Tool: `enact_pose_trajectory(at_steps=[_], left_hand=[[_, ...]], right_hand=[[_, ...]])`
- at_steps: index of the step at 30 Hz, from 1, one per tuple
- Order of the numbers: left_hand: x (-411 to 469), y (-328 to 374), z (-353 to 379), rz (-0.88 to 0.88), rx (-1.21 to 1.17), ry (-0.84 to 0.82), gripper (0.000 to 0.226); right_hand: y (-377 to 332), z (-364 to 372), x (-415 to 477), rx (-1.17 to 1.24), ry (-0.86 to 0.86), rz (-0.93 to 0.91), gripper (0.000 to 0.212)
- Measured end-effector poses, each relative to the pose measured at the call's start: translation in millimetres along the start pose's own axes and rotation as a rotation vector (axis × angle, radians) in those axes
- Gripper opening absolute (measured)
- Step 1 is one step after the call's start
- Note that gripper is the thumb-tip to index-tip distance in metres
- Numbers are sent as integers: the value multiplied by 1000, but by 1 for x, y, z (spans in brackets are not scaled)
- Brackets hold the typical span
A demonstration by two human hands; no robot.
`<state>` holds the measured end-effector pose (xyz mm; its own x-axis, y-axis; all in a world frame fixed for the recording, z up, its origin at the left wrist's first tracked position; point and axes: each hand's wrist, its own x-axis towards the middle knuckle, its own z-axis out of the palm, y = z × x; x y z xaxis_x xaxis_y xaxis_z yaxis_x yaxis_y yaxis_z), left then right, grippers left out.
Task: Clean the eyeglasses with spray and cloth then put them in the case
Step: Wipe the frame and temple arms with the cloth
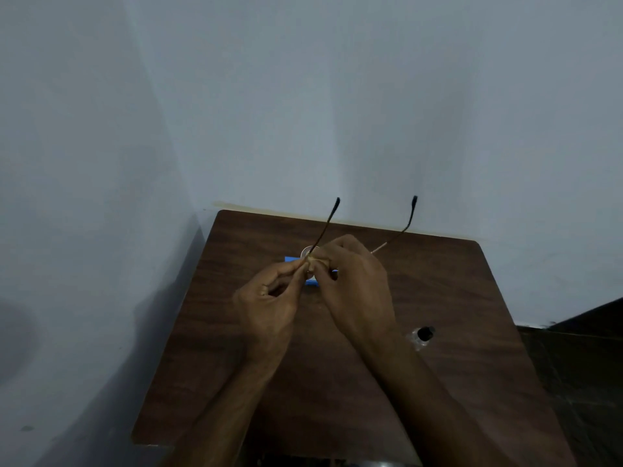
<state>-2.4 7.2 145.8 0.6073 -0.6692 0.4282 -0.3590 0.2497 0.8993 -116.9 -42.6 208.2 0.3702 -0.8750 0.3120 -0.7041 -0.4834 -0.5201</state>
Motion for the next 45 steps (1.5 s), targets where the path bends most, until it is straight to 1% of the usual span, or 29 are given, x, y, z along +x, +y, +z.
enact_pose_trajectory(at_steps=[3,7,9,12,15,18,21,24,26,28,31,32,34,36,38,40,42,45], left_hand=[[2,-8,-3,33,31,-8,24],[-4,-14,0,7,76,-34,28],[-4,-12,1,13,62,-37,27],[-3,-9,-3,43,35,-37,27],[-5,-12,-7,45,48,-17,26],[-6,-12,-7,42,40,17,26],[-3,-11,-5,57,55,-11,26],[0,-5,-4,64,36,-17,34],[2,-6,-3,63,-12,-11,31],[2,-9,-3,51,-27,-7,28],[0,-10,-5,30,-19,-1,26],[0,-9,-5,30,-12,2,26],[2,-8,-5,39,-4,6,26],[4,-6,-4,32,-29,12,26],[6,-5,-7,23,-50,37,26],[5,-5,-8,10,-57,47,25],[4,-5,-9,9,-52,40,24],[3,-6,-8,41,-6,12,28]], right_hand=[[1,-4,-1,63,-34,11,14],[1,-1,10,-50,22,1,8],[-2,1,13,-45,34,-9,8],[-5,-2,12,110,-33,36,11],[-4,-6,10,130,-112,41,14],[-2,-9,7,25,-129,46,8],[-3,-4,8,-79,-49,6,6],[-7,2,8,27,12,1,10],[-7,0,9,124,-9,30,14],[-5,-5,10,159,-50,37,15],[-3,-8,9,26,-74,31,11],[-4,-7,10,-25,-55,26,8],[-6,-4,11,-46,8,2,7],[-8,-2,9,33,24,4,8],[-10,1,5,161,-7,37,11],[-7,1,2,217,-20,67,11],[-4,-1,4,169,-40,67,10],[-5,-2,10,3,-42,31,4]])
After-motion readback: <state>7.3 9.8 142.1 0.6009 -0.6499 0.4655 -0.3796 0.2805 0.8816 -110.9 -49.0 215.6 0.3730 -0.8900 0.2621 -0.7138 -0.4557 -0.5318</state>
